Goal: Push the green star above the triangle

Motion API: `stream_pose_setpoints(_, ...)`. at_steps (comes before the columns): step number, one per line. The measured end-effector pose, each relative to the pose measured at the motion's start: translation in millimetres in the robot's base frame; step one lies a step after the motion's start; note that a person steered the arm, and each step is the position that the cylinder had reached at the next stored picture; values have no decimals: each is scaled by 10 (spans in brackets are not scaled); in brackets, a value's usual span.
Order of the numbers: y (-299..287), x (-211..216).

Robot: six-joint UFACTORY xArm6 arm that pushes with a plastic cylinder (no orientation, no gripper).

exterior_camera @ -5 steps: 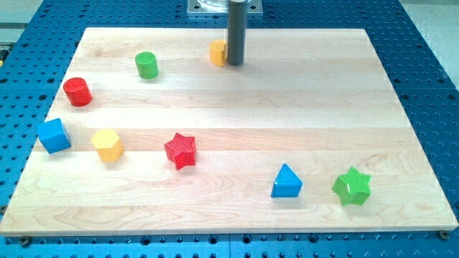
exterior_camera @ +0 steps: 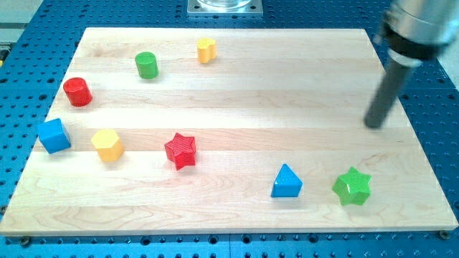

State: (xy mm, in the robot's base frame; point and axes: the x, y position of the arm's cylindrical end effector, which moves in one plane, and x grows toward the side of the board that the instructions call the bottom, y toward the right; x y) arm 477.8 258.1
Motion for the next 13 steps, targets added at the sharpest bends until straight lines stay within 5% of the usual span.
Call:
stream_pose_setpoints(1,-49,725)
stream_pose_setpoints(2,-686,919)
stream_pose_setpoints(5,-775,1194)
stream_pose_setpoints(8,-1788,751)
stream_pose_setpoints(10,-1764,970)
stream_pose_setpoints(12,-2106,637)
stream_pose_setpoints(13,-2115,926)
